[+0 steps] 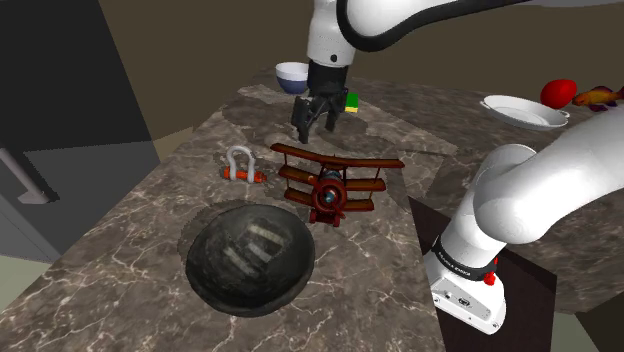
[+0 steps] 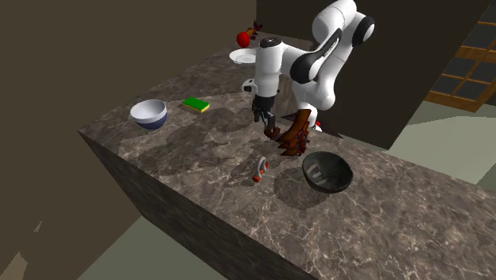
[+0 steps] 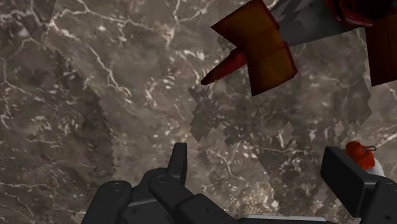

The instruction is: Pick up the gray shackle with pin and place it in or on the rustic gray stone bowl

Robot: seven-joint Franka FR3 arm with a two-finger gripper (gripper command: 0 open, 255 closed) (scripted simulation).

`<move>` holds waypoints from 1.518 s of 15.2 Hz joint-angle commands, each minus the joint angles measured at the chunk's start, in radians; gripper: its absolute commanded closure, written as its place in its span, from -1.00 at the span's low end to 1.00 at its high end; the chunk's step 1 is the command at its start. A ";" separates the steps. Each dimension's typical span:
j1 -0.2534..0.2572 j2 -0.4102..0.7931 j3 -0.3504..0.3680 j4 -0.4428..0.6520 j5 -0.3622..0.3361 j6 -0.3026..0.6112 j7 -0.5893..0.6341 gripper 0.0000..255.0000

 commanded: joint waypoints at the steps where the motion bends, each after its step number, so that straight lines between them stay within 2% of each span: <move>1: 0.016 0.047 0.036 0.011 0.009 0.049 0.026 -1.00; 10: 0.058 0.284 0.179 0.117 -0.020 0.220 0.147 -1.00; 17: 0.055 0.340 0.192 0.071 -0.036 0.319 0.161 -1.00; 23: 0.056 0.345 0.191 0.067 -0.038 0.328 0.162 -1.00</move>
